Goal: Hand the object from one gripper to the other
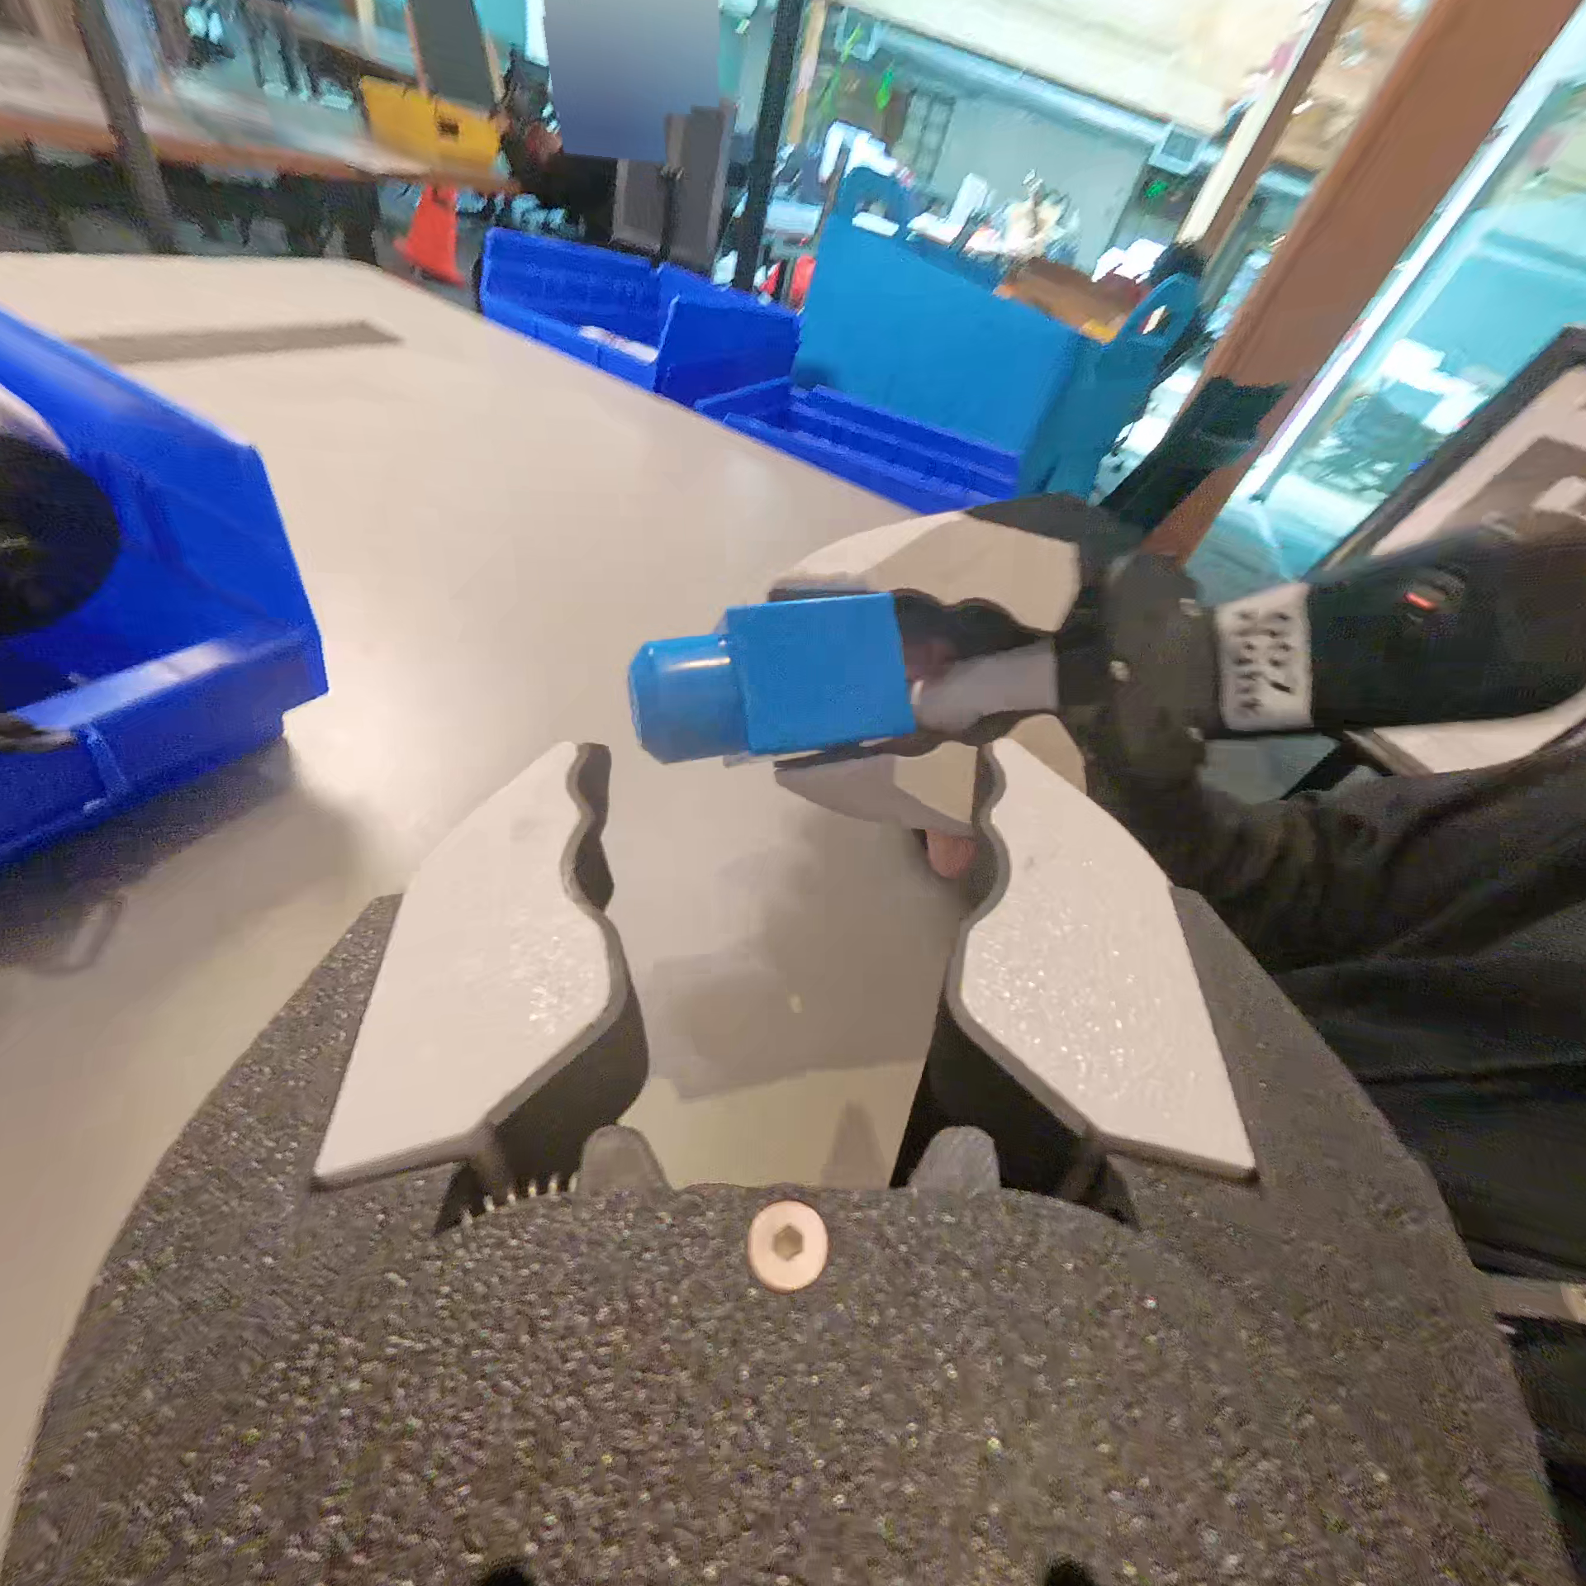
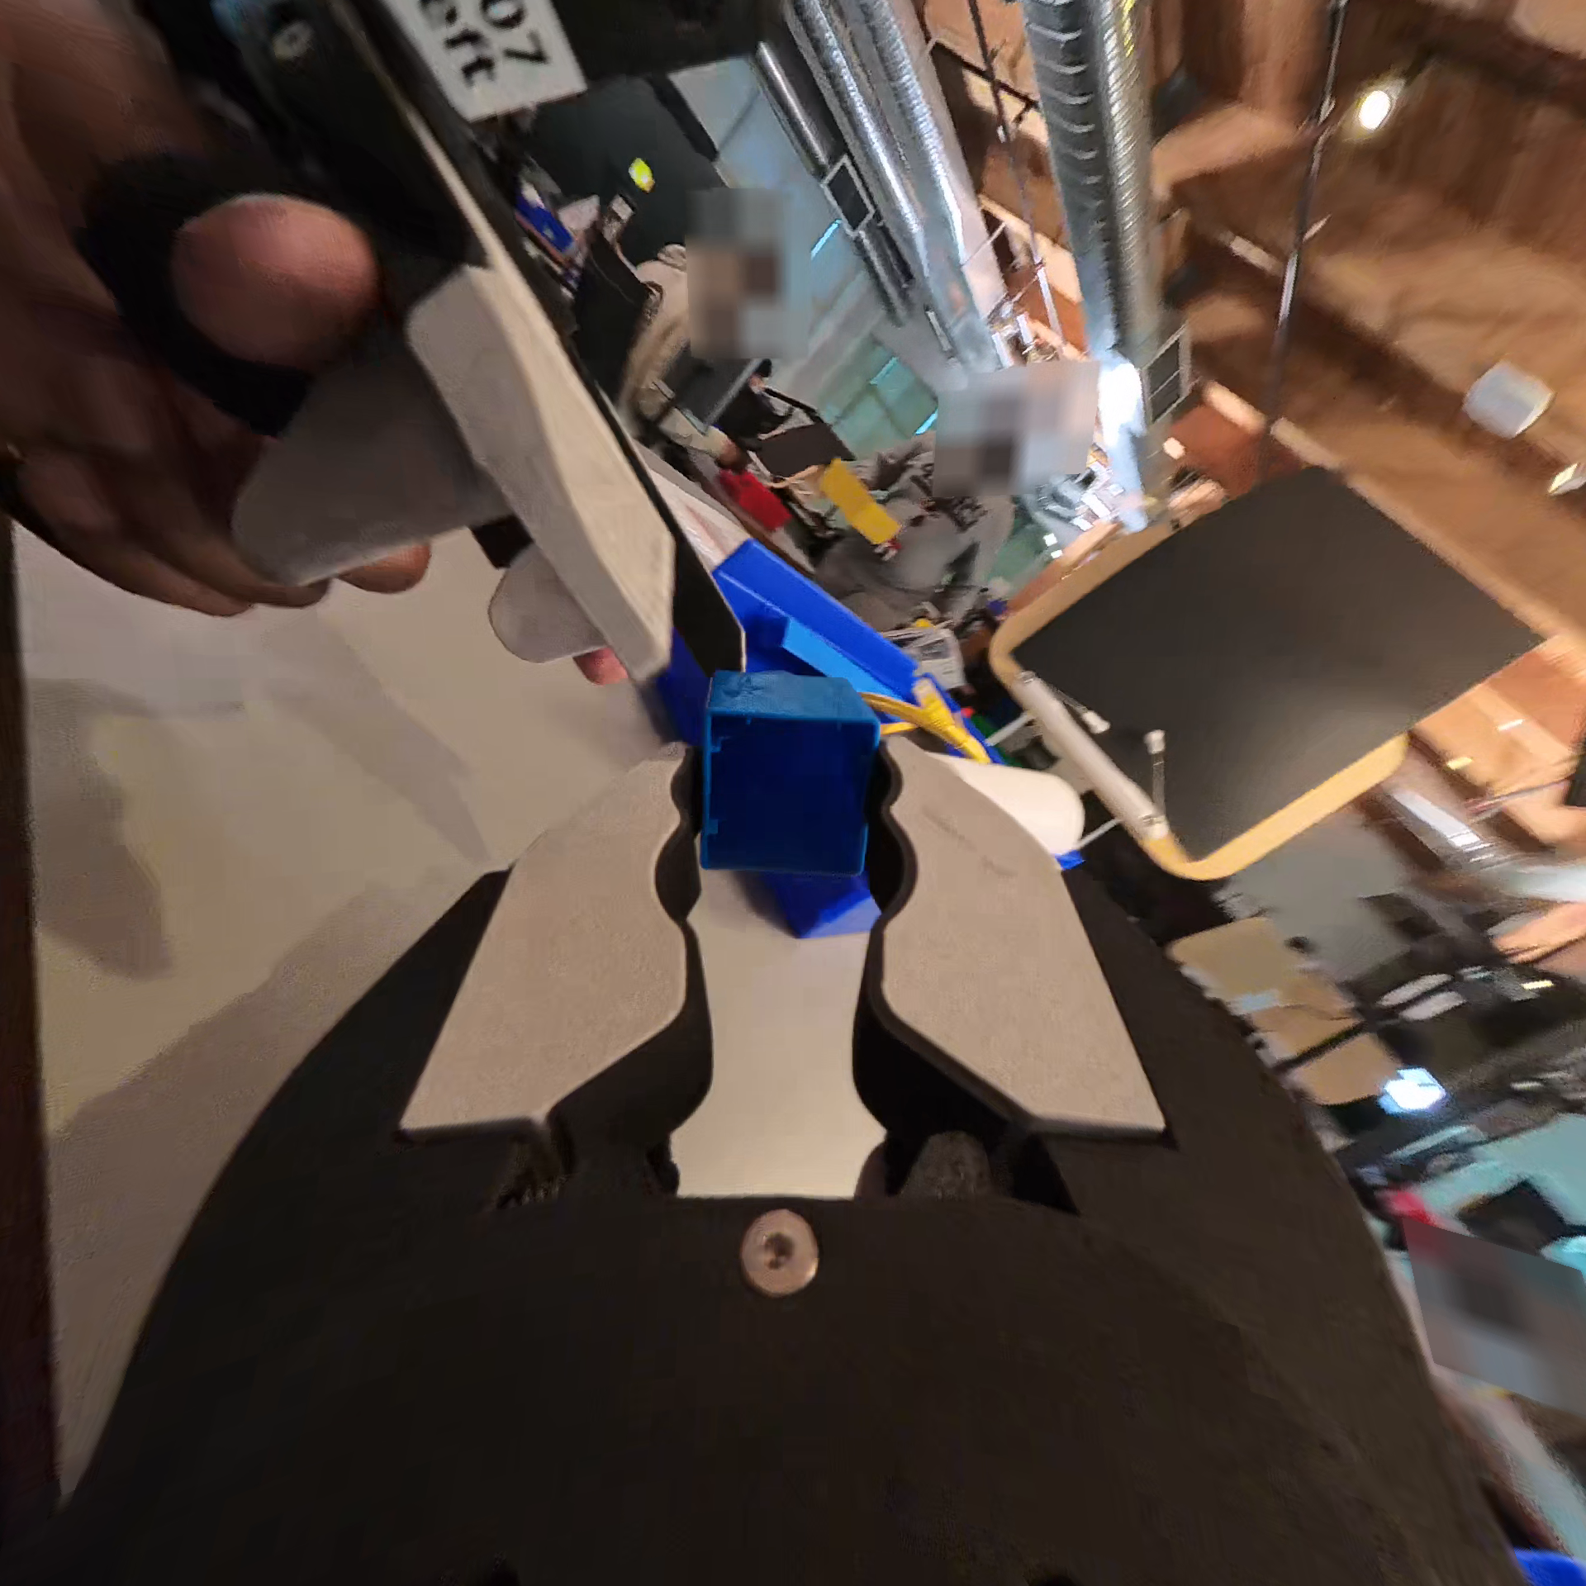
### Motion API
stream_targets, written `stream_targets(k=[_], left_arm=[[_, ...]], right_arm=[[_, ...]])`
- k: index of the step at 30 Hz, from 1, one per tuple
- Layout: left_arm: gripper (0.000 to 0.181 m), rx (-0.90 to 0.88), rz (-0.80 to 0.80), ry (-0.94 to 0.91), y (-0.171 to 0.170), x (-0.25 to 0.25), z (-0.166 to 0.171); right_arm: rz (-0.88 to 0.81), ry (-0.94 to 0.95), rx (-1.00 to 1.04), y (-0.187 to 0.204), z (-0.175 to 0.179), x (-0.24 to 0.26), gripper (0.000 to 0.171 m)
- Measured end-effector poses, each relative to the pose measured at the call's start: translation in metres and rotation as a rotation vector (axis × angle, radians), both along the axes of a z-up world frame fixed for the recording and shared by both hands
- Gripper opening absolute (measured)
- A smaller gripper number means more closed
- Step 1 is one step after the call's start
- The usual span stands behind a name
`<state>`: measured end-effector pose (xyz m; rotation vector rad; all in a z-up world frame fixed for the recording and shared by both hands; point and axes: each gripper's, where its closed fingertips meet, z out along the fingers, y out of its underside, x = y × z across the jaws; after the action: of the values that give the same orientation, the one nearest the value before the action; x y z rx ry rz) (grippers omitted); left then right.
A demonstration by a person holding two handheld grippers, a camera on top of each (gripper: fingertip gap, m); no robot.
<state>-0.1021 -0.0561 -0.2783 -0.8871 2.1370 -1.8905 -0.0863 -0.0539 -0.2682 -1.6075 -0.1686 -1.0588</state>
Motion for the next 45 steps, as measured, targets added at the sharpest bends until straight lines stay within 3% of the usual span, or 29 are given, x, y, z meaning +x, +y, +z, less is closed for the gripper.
stream_targets(k=[3, 5, 9, 12, 13, 17, 20, 25, 27, 32, 35, 39, 42, 45], left_arm=[[0.086, 0.03, 0.042, 0.02, -0.005, 0.004, -0.007], [0.078, 0.056, 0.081, 0.021, -0.006, 0.008, -0.012], [0.068, 0.136, 0.086, -0.112, -0.005, 0.009, -0.014], [0.068, 0.258, 0.092, -0.364, -0.002, 0.008, -0.005], [0.068, 0.292, 0.087, -0.455, -0.001, 0.006, -0.001], [0.068, 0.513, 0.141, -0.818, 0.009, 0.003, 0.013], [0.068, 0.672, 0.127, -1.084, 0.005, -0.01, 0.017], [0.068, 0.888, 0.135, -1.188, -0.005, -0.005, 0.001], [0.068, 0.926, 0.128, -1.198, -0.01, -0.005, -0.005], [0.065, 0.837, 0.103, -1.126, -0.01, -0.009, -0.002], [0.059, 0.543, 0.001, -0.921, -0.01, -0.026, 0.013], [0.067, 0.196, -0.189, -0.47, -0.006, -0.046, 0.023], [0.066, 0.084, -0.177, -0.314, -0.004, -0.044, 0.032], [0.065, 0.131, -0.143, -0.252, -0.008, -0.045, 0.028]], right_arm=[[-0.049, -0.151, -0.086, 0.006, -0.007, -0.005, 0.037], [-0.046, -0.223, -0.127, 0.01, -0.01, -0.01, 0.037], [-0.017, -0.234, -0.141, 0.011, -0.014, -0.014, 0.036], [0.111, -0.049, -0.063, 0.01, -0.009, -0.021, 0.044], [0.168, 0.049, -0.048, 0.008, -0.01, -0.022, 0.052], [0.465, 0.543, 0.047, -0.005, -0.01, -0.033, 0.056], [0.577, 0.834, 0.202, -0.014, 0.005, -0.026, 0.055], [0.541, 0.857, 0.114, 0.0, -0.011, -0.034, 0.054], [0.487, 0.8, 0.093, 0.004, -0.014, -0.033, 0.037], [0.453, 0.688, 0.097, 0.003, -0.011, -0.029, 0.036], [0.432, 0.476, 0.086, -0.002, -0.002, -0.032, 0.036], [0.422, 0.154, 0.109, -0.011, 0.017, -0.047, 0.036], [0.366, 0.018, 0.065, -0.008, 0.014, -0.049, 0.036], [0.293, -0.07, -0.007, -0.002, 0.005, -0.046, 0.036]])
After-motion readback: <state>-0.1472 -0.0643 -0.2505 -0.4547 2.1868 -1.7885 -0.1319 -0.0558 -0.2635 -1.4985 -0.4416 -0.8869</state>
